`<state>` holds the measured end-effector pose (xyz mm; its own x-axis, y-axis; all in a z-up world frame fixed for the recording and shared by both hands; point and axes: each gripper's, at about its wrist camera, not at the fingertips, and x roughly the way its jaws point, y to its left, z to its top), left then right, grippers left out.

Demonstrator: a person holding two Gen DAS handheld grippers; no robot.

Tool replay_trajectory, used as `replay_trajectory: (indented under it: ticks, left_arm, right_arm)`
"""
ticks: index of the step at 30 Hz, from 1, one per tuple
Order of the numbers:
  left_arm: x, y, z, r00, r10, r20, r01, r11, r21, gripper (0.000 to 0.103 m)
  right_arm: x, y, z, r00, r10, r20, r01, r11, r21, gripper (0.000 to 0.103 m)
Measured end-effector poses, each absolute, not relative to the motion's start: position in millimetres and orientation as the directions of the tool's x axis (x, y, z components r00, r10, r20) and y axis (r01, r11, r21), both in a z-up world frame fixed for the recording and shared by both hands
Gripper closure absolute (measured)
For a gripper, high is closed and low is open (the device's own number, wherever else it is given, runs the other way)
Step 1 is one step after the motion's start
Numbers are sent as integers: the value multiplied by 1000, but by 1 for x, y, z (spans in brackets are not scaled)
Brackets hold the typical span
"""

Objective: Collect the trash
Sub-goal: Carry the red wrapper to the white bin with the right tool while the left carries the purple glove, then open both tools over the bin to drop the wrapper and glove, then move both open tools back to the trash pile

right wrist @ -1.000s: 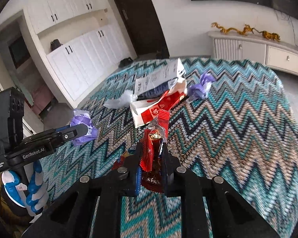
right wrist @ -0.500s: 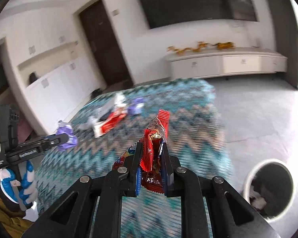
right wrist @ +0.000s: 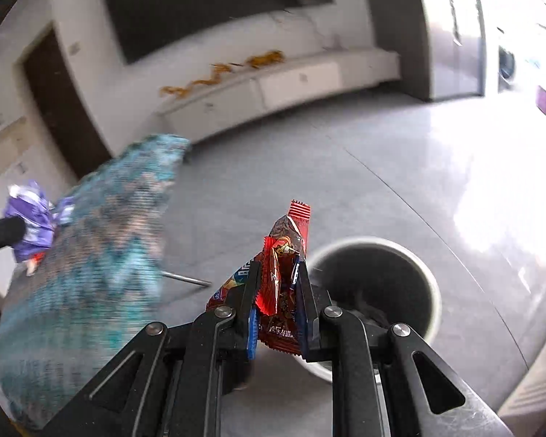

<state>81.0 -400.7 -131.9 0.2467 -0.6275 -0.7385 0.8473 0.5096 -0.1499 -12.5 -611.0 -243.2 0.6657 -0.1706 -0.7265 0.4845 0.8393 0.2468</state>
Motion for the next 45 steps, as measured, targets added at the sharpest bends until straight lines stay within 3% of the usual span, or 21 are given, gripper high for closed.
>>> replay_trajectory:
  ticks: [9, 15, 18, 20, 24, 35, 45]
  left_arm:
    - [86, -530, -195, 87, -574, -814, 859, 457, -230, 67]
    - [88, -574, -228, 57, -528, -847, 854, 466, -233, 61]
    - [90, -584, -239, 49, -512, -858, 846, 478, -237, 58]
    - [91, -587, -243, 46, -506, -861, 843, 482, -238, 48]
    - [89, -589, -246, 45, -501, -864, 839, 488, -239, 46]
    - [87, -541, -206, 207, -571, -794, 836, 525, -159, 47]
    - [80, -459, -147, 426, -625, -654, 800, 598, -49, 47]
  right_arm:
    - [-2, -676, -321, 561, -177, -808, 605, 754, 255, 79]
    - [4, -693, -355, 522, -168, -836, 643, 721, 257, 62]
    - [1, -698, -363, 524, -157, -837, 647, 713, 272, 58]
    - [-2, -700, -367, 521, -158, -839, 654, 706, 273, 55]
    - [-9, -702, -373, 516, -161, -841, 668, 691, 277, 55]
    - [-23, -688, -346, 532, -221, -818, 697, 663, 274, 49]
    - [-25, -643, -264, 612, -294, -735, 645, 723, 247, 43]
